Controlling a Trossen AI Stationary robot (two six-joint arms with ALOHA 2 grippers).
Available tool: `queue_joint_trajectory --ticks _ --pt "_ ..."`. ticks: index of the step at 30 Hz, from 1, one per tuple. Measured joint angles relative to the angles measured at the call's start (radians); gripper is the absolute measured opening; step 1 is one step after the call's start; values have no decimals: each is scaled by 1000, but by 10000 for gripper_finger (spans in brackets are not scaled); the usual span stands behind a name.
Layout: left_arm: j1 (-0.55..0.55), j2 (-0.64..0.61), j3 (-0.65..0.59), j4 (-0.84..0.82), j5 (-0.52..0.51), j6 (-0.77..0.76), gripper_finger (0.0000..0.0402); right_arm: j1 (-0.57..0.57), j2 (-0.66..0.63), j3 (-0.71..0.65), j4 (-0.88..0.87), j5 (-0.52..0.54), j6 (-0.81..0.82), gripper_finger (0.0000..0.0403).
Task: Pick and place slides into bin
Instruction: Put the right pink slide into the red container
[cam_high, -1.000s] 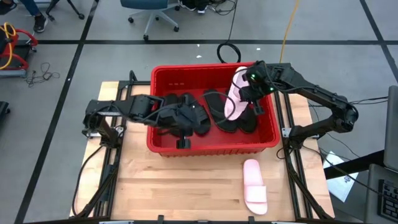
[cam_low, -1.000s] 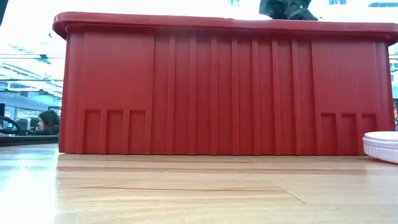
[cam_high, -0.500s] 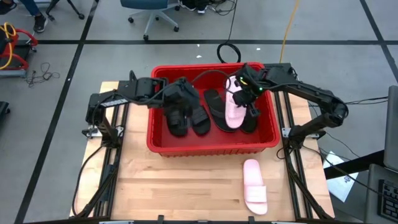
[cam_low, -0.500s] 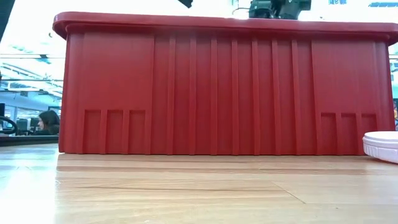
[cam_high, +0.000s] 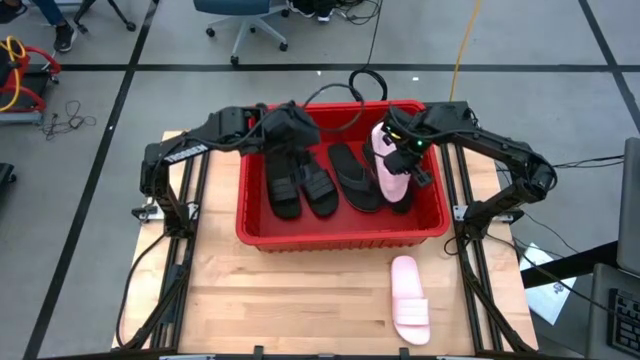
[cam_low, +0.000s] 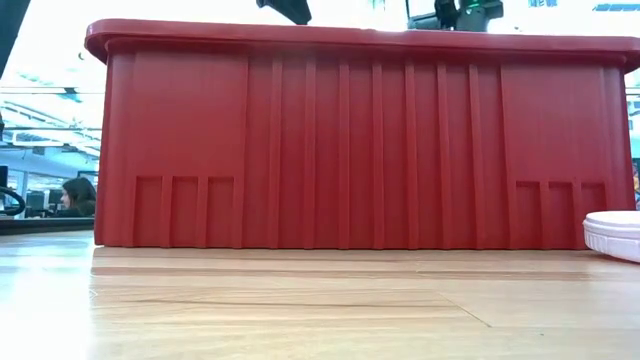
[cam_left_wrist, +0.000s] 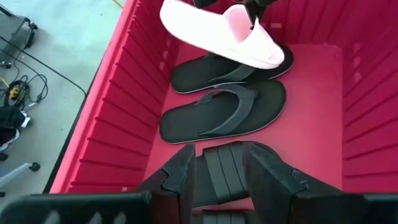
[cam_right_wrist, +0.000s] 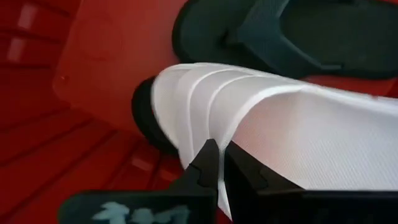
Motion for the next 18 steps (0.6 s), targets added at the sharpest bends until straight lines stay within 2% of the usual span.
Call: queue_joint_trajectory --ticks 6,10,14,18 --pt "7 0 0 2 0 7 129 -31 0 -4 -4 2 -54 0" --pt "7 0 0 2 1 7 129 -49 5 -53 20 7 -104 0" --pt "7 0 0 2 1 7 129 -50 18 -93 26 74 -133 0" --pt "7 0 0 2 1 7 129 -51 15 -98 55 54 -153 0"
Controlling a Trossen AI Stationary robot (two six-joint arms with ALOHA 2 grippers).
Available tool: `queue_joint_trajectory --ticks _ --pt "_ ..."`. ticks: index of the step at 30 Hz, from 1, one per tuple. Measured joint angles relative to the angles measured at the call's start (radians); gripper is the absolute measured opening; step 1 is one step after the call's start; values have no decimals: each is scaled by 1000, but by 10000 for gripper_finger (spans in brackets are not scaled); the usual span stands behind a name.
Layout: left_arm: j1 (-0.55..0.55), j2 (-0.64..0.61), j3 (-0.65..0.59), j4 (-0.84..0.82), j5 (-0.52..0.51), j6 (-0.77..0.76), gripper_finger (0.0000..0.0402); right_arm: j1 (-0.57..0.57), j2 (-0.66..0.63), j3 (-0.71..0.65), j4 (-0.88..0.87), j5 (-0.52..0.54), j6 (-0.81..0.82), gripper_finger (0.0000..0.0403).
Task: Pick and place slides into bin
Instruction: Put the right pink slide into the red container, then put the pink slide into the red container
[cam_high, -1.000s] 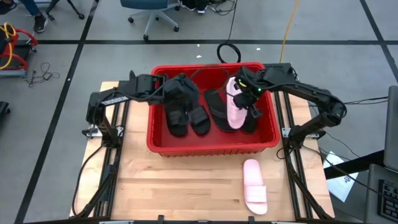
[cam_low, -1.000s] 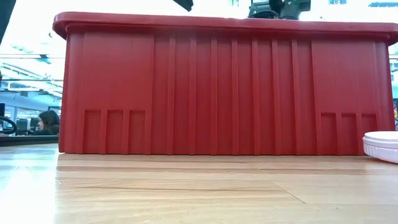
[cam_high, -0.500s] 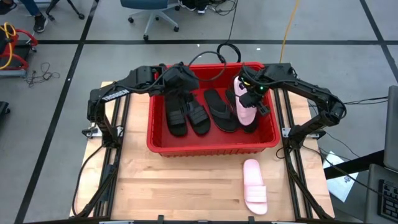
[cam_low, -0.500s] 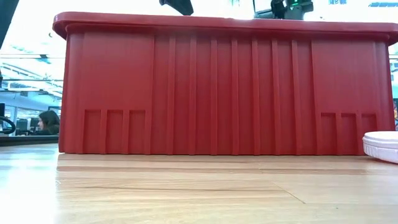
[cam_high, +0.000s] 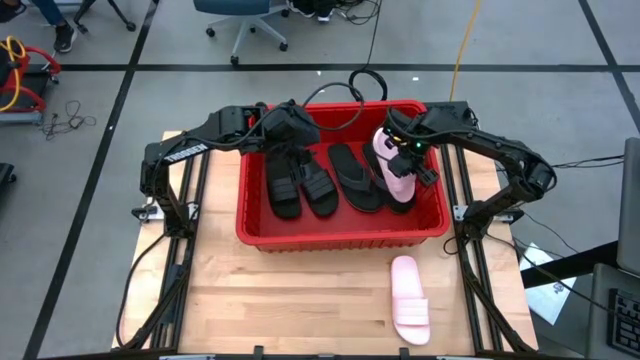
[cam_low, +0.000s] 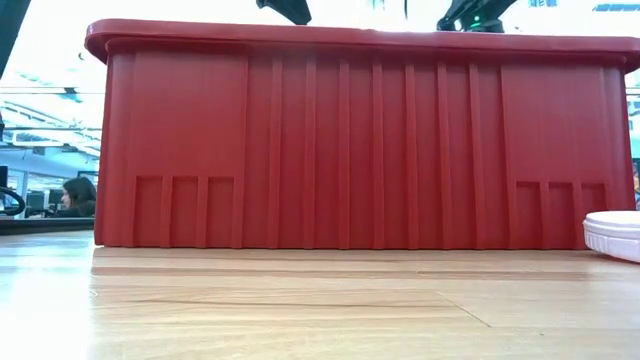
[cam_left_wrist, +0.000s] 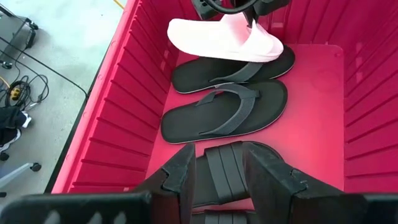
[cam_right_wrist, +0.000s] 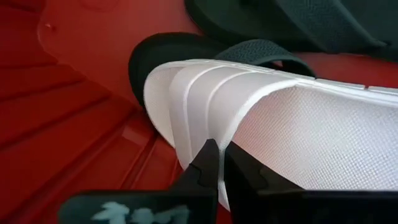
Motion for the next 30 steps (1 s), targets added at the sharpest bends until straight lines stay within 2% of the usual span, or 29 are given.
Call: queue_joint_trajectory --ticks 7,18,30 --pt "0 0 0 -1 0 2 129 0 -1 0 26 -6 17 4" --pt "0 0 0 -1 0 54 129 1 -1 0 35 -6 45 35" --pt "0 0 0 -2 0 91 129 2 1 -2 148 -7 124 81"
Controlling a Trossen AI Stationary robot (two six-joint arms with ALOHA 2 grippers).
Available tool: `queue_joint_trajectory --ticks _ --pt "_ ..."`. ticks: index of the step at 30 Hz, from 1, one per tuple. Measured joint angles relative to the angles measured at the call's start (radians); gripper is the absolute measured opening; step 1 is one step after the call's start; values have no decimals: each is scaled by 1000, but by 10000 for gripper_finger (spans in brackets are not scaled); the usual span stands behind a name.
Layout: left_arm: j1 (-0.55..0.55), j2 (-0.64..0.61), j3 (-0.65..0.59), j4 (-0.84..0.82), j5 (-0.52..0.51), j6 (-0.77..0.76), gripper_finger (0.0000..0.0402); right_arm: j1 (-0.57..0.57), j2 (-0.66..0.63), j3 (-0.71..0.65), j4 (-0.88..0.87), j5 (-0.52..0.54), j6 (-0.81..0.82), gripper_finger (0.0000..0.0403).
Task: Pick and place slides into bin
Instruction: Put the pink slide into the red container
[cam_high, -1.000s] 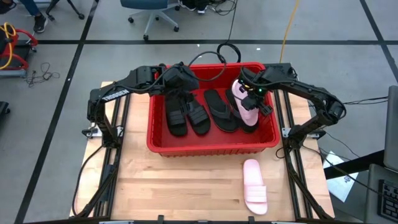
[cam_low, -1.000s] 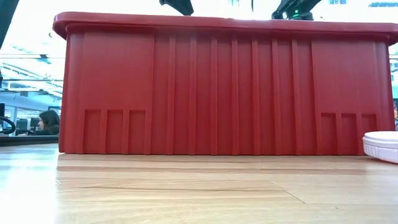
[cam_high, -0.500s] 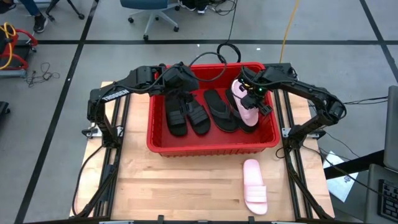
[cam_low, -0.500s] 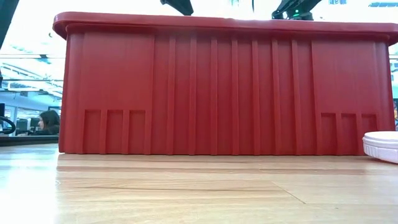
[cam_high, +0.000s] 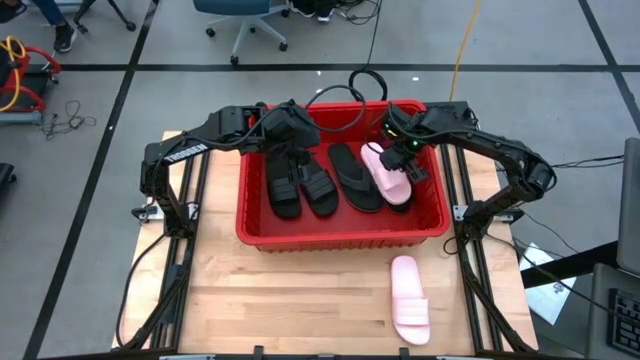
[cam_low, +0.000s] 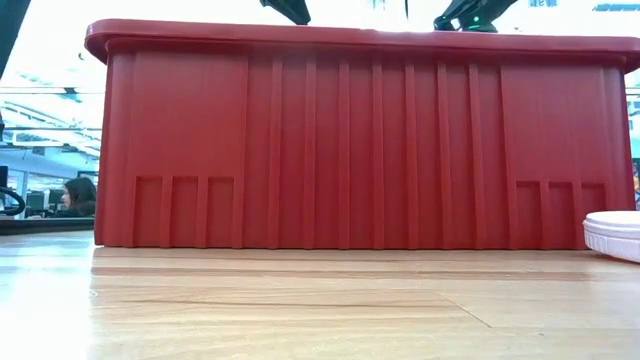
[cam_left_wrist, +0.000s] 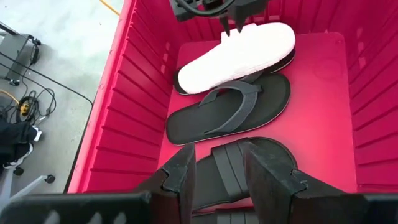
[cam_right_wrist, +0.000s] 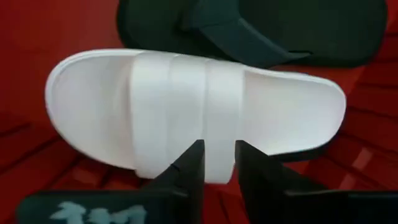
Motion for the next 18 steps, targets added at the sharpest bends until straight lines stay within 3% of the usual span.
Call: queue_joint_trajectory --ticks 8,14,18 --pt "0 0 0 -1 0 7 129 5 -4 0 47 14 -2 123" --pt "0 0 0 -2 0 8 129 60 -59 0 98 222 25 127" --pt "0 0 0 -2 0 8 129 111 -137 0 103 259 48 117"
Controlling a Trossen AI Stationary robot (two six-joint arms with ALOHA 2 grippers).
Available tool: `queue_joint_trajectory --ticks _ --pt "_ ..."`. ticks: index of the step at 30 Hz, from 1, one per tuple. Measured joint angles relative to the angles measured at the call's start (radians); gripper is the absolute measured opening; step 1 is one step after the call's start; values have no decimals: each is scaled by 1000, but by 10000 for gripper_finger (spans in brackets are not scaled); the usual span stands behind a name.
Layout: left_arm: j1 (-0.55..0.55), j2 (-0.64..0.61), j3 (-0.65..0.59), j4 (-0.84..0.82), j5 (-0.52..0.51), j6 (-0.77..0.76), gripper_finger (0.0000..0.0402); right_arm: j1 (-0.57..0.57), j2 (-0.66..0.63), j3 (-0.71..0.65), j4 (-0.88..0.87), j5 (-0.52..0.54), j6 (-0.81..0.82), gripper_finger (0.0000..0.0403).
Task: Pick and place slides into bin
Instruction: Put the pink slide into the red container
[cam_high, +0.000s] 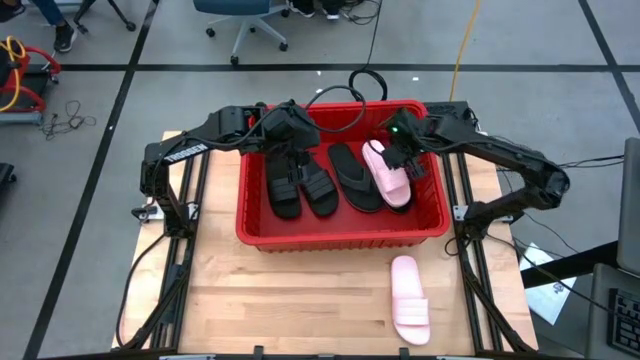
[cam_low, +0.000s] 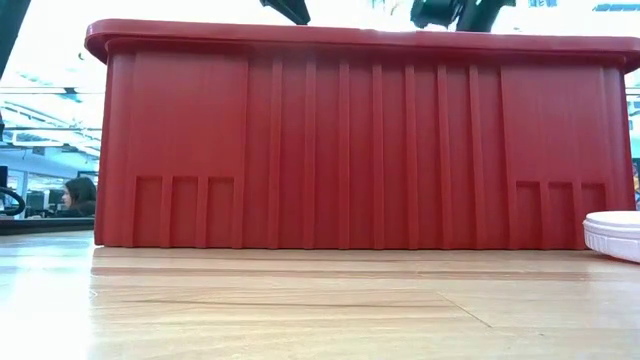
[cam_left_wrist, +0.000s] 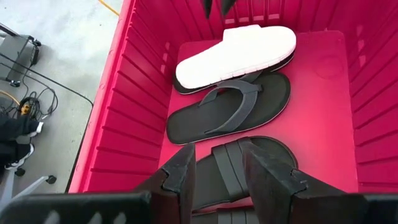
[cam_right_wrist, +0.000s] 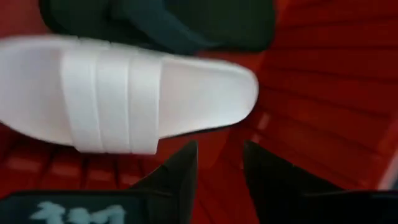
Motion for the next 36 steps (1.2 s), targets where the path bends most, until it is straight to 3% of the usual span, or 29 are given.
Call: queue_joint_trajectory --ticks 14,24,28,32,36 --pt "-40 0 0 0 0 22 129 319 -329 1 19 7 362 91" --pt "-114 0 0 0 -1 22 129 637 -378 2 -142 -6 715 90" --pt "-144 0 0 0 -1 -7 129 743 -377 2 -145 -107 854 90" --pt "-179 0 0 1 0 -39 129 834 -378 2 -155 -292 974 90" --pt "-220 0 0 15 0 -108 129 909 -378 2 -221 -420 1012 90"
